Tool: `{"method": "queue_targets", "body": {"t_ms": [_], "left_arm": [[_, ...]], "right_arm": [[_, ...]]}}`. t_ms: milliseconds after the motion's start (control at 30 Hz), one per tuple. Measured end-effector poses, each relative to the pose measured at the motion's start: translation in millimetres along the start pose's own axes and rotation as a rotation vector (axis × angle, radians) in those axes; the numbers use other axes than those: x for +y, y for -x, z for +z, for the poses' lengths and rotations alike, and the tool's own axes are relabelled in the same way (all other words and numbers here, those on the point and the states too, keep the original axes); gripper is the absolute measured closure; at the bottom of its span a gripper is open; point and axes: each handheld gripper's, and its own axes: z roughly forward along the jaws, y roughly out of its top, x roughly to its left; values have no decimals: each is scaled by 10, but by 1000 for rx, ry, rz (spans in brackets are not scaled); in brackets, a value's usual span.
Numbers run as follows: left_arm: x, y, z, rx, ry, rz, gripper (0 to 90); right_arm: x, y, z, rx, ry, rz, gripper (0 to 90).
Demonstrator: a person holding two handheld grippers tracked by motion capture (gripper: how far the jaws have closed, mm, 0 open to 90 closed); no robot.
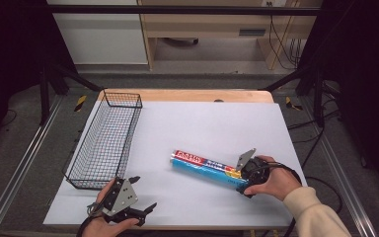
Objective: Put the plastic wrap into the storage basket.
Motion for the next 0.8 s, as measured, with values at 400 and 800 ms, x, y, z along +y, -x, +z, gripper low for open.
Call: {"method": "queue_targets", "body": {"t_ms": [400,800], "left_arm": [[-1,6,8,-2,-3,1,69],[-3,10,17,-9,-8,4,69]], "right_arm": [[-29,4,54,21,40,3,286],[-32,50,84,42,31,0,309]]}}
